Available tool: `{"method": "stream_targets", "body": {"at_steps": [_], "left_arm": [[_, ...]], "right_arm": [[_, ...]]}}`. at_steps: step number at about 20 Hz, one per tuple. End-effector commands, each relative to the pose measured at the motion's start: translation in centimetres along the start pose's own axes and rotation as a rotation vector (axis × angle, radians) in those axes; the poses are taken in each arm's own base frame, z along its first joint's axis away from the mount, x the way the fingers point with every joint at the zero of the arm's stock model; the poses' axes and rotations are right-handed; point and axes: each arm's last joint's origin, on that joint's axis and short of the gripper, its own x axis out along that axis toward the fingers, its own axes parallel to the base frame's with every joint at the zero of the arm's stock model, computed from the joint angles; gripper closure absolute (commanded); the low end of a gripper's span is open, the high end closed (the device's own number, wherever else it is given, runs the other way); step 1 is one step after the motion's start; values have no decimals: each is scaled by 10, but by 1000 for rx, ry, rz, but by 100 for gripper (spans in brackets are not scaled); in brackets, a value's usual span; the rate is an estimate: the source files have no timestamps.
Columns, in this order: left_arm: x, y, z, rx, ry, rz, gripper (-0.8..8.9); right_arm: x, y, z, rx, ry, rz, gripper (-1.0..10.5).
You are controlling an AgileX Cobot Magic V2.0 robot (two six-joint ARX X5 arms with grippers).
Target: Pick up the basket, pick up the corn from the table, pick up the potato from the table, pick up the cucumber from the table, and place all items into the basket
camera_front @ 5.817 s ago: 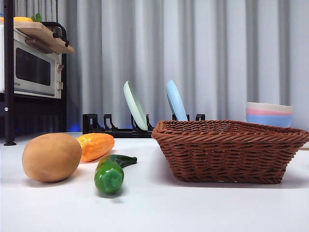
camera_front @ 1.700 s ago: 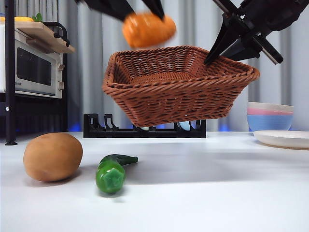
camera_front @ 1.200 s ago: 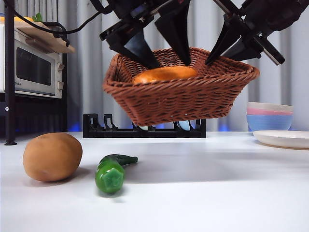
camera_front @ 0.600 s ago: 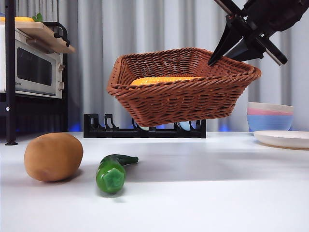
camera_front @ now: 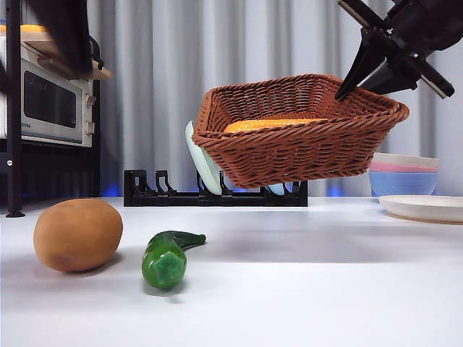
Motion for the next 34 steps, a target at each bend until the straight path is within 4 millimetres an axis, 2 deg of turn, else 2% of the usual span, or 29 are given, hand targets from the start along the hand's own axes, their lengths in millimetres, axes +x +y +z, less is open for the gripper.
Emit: {"method": "stream_targets", "body": {"at_steps": [1, 7, 10, 13, 14, 15, 16, 17, 19, 21, 24, 27, 29, 31, 34], "left_arm": [[25, 8, 0, -59, 36, 2, 312], [87, 35, 23, -122, 112, 3, 312], [114, 43, 26, -148, 160, -27, 312], [134, 45, 26, -139, 194, -39, 316], [138, 45, 26, -135, 200, -38, 347], [138, 45, 26, -129, 204, -39, 480], [138, 45, 26, -112, 204, -41, 698], [137, 44, 26, -88, 206, -47, 830], [130, 42, 23, -41, 258, -118, 821], [109, 39, 21, 32, 329, -242, 821], [50, 29, 22, 187, 324, -564, 821], [-10, 23, 38, 285, 55, -731, 821], [-39, 20, 59, 269, -180, -709, 821], [-53, 18, 83, 199, -403, -650, 821], [-47, 9, 108, 152, -595, -499, 821]], "right_arm": [[-4, 2, 4, 5, -29, 16, 963], [-5, 0, 4, 7, -32, 13, 963], [-5, 0, 4, 7, -32, 13, 963], [-5, 0, 4, 8, -32, 13, 963], [-5, 0, 4, 8, -32, 13, 963], [-5, 0, 4, 8, -32, 13, 963], [-5, 0, 4, 8, -32, 13, 963], [-5, 0, 4, 8, -32, 12, 963], [-5, 1, 4, 7, -32, 13, 963], [-5, 1, 4, 7, -32, 12, 963], [-5, 0, 4, 7, -33, 11, 963], [-4, 1, 4, 6, -31, 14, 963], [-3, 5, 2, -2, -22, 25, 963], [0, 11, 0, -13, -10, 41, 963], [4, 23, -6, -36, 14, 73, 963]]}}
